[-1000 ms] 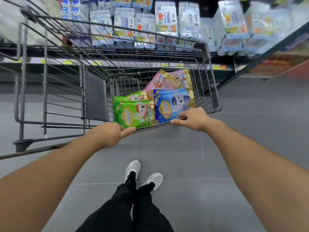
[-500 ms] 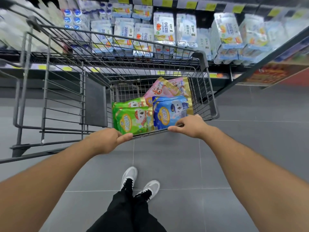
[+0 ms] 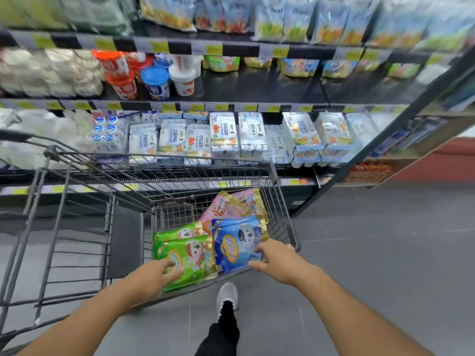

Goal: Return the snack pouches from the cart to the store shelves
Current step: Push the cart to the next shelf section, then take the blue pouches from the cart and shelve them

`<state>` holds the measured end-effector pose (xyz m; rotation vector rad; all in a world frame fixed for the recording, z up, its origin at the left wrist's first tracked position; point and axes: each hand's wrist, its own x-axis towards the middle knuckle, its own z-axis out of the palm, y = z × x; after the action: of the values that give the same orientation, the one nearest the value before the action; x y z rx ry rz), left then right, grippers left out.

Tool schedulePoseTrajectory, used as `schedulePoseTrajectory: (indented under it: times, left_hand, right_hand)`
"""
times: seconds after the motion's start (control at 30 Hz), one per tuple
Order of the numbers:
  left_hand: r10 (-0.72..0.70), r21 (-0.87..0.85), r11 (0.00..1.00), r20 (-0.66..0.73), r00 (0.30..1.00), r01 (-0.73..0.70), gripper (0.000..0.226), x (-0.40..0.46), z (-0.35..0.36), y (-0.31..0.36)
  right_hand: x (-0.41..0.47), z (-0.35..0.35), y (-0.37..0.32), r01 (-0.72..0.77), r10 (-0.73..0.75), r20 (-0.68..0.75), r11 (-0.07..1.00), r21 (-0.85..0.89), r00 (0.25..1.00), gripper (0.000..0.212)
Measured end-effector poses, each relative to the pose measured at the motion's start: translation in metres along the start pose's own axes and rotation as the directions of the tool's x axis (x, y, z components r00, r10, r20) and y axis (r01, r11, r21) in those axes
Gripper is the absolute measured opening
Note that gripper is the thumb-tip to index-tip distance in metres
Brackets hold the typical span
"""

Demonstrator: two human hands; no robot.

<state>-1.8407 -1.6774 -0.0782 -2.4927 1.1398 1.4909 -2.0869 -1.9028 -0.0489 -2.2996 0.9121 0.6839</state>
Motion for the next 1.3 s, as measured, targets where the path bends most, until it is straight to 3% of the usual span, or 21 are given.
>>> schedulePoseTrajectory:
  times: [0.17,0.33,0.6,0.9,1.07,1.3]
  left_hand:
    - [-0.037,-0.295,0.954,0.041,0.998,0.048,0.040,0.044,-0.027,0.046]
    - [-0.108,-0.386,0.915,0.054,0.993,0.120,0.032,0.076,-0.039,0.075]
    - [-0.128,-0.530,0.844,-0.040,0.991,0.088,0.032,0.090,-0.047,0.106]
    - [-0.423,-0.696,0.667,-0.060,0.904,0.266,0.040,0.092,-0.012,0.135]
    - [-0.548,-0.775,0.565,-0.096,0.831,0.283,0.042,0.095,0.009,0.142]
    - [-0.620,-0.853,0.465,-0.124,0.775,0.236,0.048,0.116,0.040,0.120]
  right_hand:
    - [0.016,-0.062,0.011,-0.021,0.021,0.017,0.999,0.036,1.000,0.039]
    - [0.041,-0.109,0.018,-0.031,0.026,0.072,0.998,0.062,0.997,0.047]
    - [0.090,-0.127,0.036,0.030,-0.044,0.159,0.996,0.090,0.986,0.046]
    - [0.172,-0.144,0.067,0.244,-0.218,0.358,0.969,-0.029,0.908,0.044]
    - [0.221,-0.131,0.063,0.306,-0.236,0.454,0.948,-0.088,0.859,0.036]
    - [0.290,-0.050,0.044,0.309,-0.145,0.557,0.927,-0.214,0.818,0.070]
